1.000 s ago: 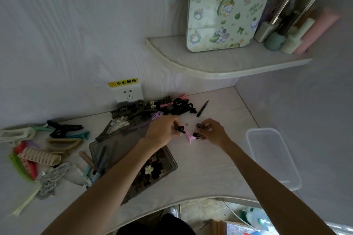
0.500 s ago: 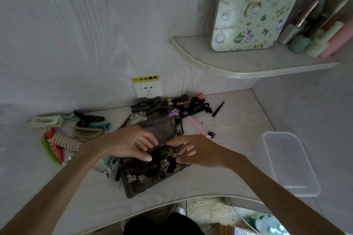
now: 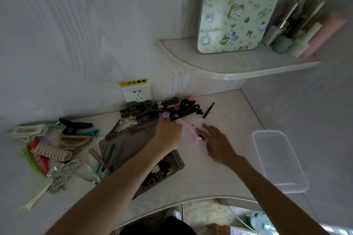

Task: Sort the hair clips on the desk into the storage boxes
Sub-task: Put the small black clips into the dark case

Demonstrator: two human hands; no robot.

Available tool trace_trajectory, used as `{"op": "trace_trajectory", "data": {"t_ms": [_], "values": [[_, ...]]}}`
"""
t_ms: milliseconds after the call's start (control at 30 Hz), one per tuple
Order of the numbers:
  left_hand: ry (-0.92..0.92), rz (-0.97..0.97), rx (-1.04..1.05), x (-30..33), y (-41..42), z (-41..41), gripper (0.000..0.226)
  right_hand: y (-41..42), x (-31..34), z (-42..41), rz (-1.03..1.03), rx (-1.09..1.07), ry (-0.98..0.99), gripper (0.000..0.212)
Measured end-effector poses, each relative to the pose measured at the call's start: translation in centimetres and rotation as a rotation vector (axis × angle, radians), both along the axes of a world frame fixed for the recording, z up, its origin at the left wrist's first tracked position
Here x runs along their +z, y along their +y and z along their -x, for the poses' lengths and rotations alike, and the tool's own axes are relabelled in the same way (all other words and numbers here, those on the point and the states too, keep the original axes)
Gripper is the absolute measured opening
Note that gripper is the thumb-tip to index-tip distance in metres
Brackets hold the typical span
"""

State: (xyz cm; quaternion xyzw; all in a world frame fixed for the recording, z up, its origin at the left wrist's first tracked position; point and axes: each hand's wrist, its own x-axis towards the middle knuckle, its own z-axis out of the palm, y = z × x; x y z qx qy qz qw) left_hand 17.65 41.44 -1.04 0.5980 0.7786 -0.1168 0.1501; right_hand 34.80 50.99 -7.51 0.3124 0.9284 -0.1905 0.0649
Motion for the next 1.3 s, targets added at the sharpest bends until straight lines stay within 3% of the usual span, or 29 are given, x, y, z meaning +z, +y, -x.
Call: {"op": "trace_trajectory", "data": {"t_ms": [100, 200, 333, 467, 600, 700, 833, 967, 1133, 1300], "values": [[0.117, 0.068, 0.017, -0.4, 0.7, -1.1, 0.032, -0.6, -0.3, -0.5, -0.085, -0.017, 0.195, 0.043], [0.045, 0.009, 0.055, -0.4, 1.0, -1.4, 0.027, -0.2, 0.2, -0.7, -0.077, -0.032, 0.207, 0.028], [-0.288, -0.201, 0.166, -0.2, 0.1, -0.6, 0.017, 1.0, 1.0, -0.2, 0.143, -0.290, 0.166, 0.023], [-0.570, -0.358, 0.241, 0.9, -3.7, 0.9, 0.009, 0.4, 3.2, 1.0, 0.423, -0.554, 0.379, 0.014], [-0.752, -0.221, 0.210, 3.2, -8.1, 2.5, 0.007, -3.4, 6.1, 3.3, 0.588, -0.385, 0.453, 0.013], [-0.783, -0.081, 0.182, 4.0, -10.3, 3.8, 0.017, -6.1, 7.7, 4.0, 0.703, -0.160, 0.377, 0.021], [-0.794, -0.012, 0.207, 4.2, -10.8, 5.2, 0.025, -5.9, 7.9, 4.3, 0.553, 0.024, 0.258, 0.023], [-0.727, -0.202, 0.286, 4.4, -7.9, 5.3, 0.021, -1.6, 7.1, 5.1, 0.416, -0.131, 0.331, 0.020], [-0.263, -0.410, 0.298, 2.1, -2.0, 4.7, 0.022, 3.5, 6.1, 7.8, 0.053, -0.201, 0.192, 0.043], [-0.020, -0.279, 0.263, -1.0, 1.2, 3.9, 0.027, 4.6, 3.6, 9.2, 0.165, -0.357, -0.039, 0.046]]}}
